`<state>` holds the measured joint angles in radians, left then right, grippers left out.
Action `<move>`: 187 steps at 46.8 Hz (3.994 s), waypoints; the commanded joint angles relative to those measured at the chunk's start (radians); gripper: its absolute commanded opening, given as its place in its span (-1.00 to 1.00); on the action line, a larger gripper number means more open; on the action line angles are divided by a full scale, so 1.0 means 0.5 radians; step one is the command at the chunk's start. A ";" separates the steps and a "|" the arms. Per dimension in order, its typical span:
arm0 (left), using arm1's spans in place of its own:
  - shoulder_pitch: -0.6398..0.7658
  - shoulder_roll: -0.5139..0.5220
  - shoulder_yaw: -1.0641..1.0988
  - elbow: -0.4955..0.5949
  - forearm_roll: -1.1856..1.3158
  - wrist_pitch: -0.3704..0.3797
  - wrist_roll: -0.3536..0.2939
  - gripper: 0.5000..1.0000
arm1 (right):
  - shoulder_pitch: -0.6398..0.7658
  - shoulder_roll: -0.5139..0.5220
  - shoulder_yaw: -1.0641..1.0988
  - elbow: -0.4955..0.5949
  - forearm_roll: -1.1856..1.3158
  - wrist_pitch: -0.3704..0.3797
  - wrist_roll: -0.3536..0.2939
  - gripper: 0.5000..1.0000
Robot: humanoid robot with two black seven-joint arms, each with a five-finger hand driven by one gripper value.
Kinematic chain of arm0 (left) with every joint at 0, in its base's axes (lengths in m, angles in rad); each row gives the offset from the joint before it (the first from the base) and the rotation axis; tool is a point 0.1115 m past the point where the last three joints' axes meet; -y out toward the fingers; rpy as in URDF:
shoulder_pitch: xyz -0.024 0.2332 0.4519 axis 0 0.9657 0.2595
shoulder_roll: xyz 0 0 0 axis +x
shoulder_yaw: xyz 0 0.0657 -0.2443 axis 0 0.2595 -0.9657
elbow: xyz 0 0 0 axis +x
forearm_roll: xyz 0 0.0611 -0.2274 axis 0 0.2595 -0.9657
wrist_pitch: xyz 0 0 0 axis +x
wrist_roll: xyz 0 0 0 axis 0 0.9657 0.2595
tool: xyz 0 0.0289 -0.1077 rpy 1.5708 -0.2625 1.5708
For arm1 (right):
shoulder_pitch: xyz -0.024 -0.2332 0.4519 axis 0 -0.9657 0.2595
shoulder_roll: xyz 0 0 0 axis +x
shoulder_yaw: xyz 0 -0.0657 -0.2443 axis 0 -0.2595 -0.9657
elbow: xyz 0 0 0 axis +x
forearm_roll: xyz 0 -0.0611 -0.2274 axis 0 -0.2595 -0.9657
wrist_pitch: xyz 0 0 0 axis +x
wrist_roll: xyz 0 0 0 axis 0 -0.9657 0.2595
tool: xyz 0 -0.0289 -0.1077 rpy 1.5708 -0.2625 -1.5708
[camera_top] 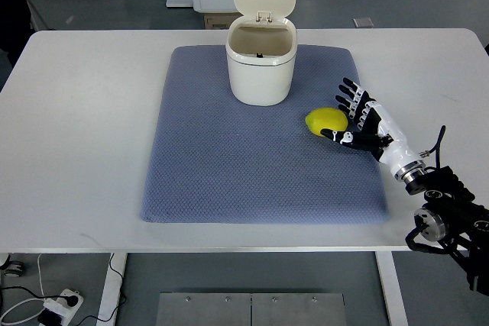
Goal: Put lemon in trash with right hand
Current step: 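Close the right hand's fingers around the yellow lemon, then lift the lemon with the right hand and carry it toward the bin, then lower the lemon into the open bin and open the right hand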
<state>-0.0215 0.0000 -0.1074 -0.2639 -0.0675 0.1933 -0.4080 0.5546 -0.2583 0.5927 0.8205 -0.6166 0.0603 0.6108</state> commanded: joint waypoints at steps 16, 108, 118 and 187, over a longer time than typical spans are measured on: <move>0.000 0.000 0.000 0.000 0.000 0.000 0.000 1.00 | 0.047 0.047 -0.084 -0.101 0.000 0.002 0.000 0.22; 0.000 0.000 0.000 0.000 0.000 0.000 0.000 1.00 | 0.636 -0.094 -0.253 -0.138 0.006 -0.032 -0.160 -1.00; 0.000 0.000 0.000 0.000 0.000 0.000 0.000 1.00 | 0.823 -0.115 -0.483 -0.171 0.006 -0.032 -0.182 -1.00; 0.000 0.000 0.000 0.000 0.000 0.000 0.000 1.00 | 1.492 0.136 -1.182 -0.352 0.101 -0.029 -0.375 -1.00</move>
<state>-0.0213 0.0000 -0.1074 -0.2638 -0.0675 0.1933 -0.4080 1.2935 -0.1973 0.0083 0.6527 -0.5673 0.0460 0.4233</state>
